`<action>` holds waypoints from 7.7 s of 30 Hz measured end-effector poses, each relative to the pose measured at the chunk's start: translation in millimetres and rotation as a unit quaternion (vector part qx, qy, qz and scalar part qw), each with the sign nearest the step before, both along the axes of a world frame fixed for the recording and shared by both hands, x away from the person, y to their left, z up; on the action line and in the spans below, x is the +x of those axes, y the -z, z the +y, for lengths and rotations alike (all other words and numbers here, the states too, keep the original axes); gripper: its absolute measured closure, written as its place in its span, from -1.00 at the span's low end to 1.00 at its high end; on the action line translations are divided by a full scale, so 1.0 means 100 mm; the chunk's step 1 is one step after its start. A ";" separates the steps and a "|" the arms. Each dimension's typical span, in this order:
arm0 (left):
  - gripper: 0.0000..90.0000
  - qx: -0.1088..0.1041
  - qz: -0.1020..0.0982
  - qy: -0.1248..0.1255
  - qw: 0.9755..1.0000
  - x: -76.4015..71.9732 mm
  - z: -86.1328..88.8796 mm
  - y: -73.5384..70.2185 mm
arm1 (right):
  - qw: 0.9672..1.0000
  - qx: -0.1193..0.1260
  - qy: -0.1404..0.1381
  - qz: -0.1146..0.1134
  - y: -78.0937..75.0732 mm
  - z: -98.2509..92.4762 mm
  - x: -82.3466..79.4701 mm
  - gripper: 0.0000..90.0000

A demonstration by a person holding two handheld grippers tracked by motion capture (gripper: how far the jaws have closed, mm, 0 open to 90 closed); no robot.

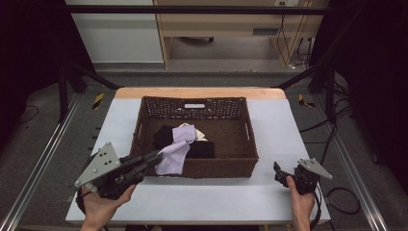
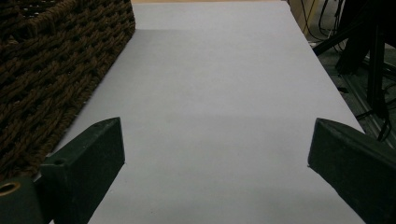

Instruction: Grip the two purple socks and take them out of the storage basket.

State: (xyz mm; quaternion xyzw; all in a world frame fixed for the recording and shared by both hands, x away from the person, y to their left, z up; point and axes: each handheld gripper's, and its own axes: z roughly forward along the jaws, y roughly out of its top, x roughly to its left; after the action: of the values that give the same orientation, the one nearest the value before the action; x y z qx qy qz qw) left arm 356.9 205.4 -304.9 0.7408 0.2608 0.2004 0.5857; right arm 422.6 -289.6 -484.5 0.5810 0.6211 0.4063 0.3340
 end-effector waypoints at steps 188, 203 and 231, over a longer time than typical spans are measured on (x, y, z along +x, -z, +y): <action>0.81 0.084 0.045 -0.070 0.993 1.74 -0.55 0.69 | 1.000 0.012 -0.018 -0.003 0.00 -0.02 0.00 -0.92; 0.81 0.041 0.029 -0.056 0.997 1.39 -0.45 0.24 | 1.000 0.014 -0.017 -0.001 0.00 -0.02 0.00 -0.92; 0.81 0.021 -0.009 0.020 1.000 0.32 -0.12 0.15 | 1.000 0.012 -0.013 -0.002 0.00 -0.02 -0.01 -0.92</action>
State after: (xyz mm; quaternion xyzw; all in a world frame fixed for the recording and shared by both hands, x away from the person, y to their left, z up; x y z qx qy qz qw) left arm 389.2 193.2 -320.2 0.7564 0.2366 0.2006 0.5759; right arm 421.7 -291.4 -484.2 0.5757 0.6231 0.4193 0.3234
